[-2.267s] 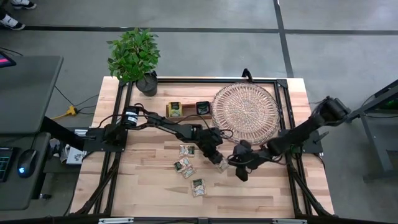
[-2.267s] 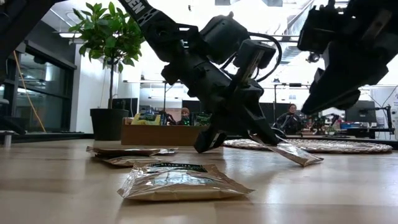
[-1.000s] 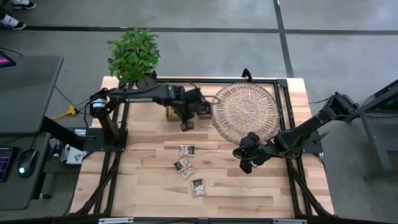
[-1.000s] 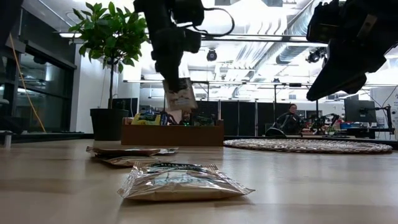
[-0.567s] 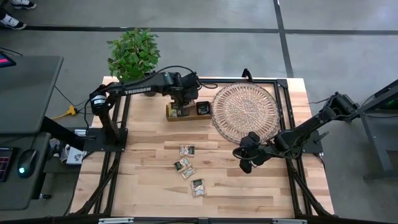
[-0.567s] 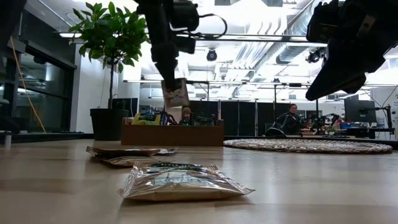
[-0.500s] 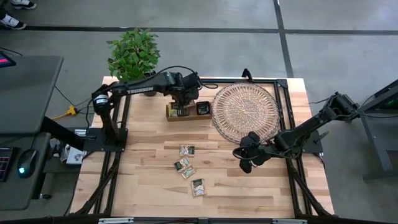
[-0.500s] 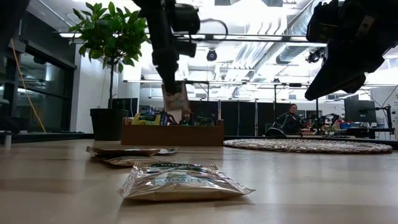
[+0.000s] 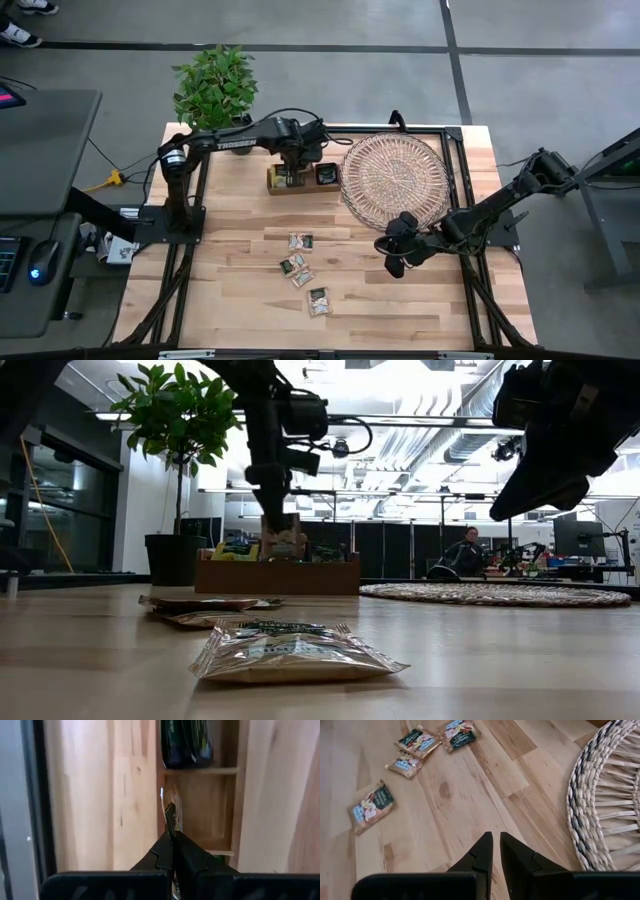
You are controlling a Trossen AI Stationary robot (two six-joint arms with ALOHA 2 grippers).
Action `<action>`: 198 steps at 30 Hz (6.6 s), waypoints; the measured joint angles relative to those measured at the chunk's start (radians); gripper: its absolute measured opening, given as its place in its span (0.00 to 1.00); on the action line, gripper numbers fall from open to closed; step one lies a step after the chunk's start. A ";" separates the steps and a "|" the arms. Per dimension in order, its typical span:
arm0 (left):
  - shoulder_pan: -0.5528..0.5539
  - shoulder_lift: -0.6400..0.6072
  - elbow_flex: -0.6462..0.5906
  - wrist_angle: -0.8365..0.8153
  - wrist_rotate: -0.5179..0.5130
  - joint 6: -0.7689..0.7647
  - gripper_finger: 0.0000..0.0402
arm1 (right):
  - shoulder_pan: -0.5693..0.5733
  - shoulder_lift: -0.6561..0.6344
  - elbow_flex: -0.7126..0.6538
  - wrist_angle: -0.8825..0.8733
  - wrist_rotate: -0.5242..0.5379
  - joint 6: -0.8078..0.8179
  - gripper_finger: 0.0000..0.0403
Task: Pick & Place Tea
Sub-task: Put the brown tea bag into the middle section of the wooden organizer
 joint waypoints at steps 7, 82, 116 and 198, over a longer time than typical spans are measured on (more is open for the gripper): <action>-0.002 0.015 -0.001 0.014 0.000 0.012 0.00 | 0.000 0.000 0.000 0.003 0.000 0.001 0.08; -0.587 -0.365 -0.735 0.543 0.072 -1.715 0.00 | -0.227 0.273 0.000 0.494 -0.236 -0.113 0.01; -0.584 -0.264 -0.797 0.719 0.056 -1.839 0.00 | -0.356 0.436 0.344 0.377 -0.353 0.058 0.09; -0.585 -0.478 -0.851 0.611 -0.048 -1.640 0.00 | -0.426 0.759 0.535 0.393 -0.615 0.037 0.00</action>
